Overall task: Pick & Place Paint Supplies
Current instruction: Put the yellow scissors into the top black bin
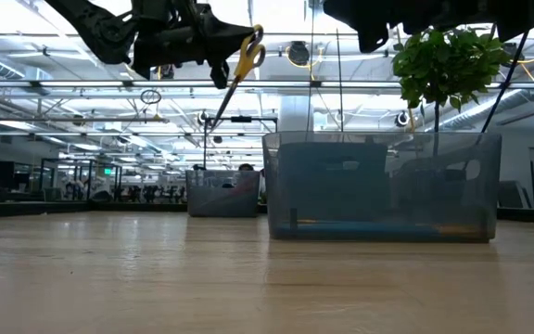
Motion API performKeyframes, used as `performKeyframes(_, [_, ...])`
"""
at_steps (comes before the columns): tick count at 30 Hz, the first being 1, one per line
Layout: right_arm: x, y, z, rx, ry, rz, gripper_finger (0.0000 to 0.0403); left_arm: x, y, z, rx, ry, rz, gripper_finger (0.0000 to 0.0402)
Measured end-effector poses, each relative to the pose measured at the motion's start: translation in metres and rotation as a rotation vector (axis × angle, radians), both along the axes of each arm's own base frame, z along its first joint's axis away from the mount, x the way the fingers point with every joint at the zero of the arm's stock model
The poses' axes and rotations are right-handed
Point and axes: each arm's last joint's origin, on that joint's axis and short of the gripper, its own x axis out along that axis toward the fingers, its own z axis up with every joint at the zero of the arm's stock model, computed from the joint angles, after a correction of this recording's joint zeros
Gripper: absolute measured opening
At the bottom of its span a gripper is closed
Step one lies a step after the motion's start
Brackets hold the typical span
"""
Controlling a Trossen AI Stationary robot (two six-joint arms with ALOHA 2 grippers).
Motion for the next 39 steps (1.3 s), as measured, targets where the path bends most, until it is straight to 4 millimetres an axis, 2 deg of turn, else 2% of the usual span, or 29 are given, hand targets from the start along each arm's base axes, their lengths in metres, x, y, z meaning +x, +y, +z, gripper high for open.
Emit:
performKeyframes(9, [0.0,0.0,0.0,-0.036,-0.009,0.003,0.016,0.001,-0.005,0.0,0.001,0.004,-0.06,0.0018])
performKeyframes(14, [0.0,0.0,0.0,-0.057,-0.014,0.005,0.016,0.004,-0.013,0.0,0.063,-0.016,-0.108,0.0018])
performKeyframes(18, [0.0,0.0,0.0,-0.058,-0.014,0.005,0.016,0.008,-0.022,0.0,0.195,-0.065,-0.121,0.0018])
performKeyframes(23, [0.0,0.0,0.0,-0.058,-0.012,0.005,0.016,0.017,-0.041,0.0,0.496,-0.173,-0.073,0.0018])
performKeyframes(27, [0.0,0.0,-0.001,-0.06,-0.005,0.005,0.016,0.025,-0.057,0.0,0.752,-0.23,0.046,0.0018])
performKeyframes(30, [0.0,0.0,-0.001,-0.06,-0.006,0.003,0.016,0.03,-0.064,0.001,0.87,-0.198,0.212,0.0028])
performKeyframes(35, [0.001,-0.003,-0.001,-0.058,-0.002,-0.009,0.016,0.033,-0.07,0.001,0.981,-0.089,0.472,0.0027])
performKeyframes(39, [0.002,-0.008,-0.003,-0.058,0.02,-0.029,0.016,0.032,-0.068,0.001,0.99,0.012,0.658,0.0017])
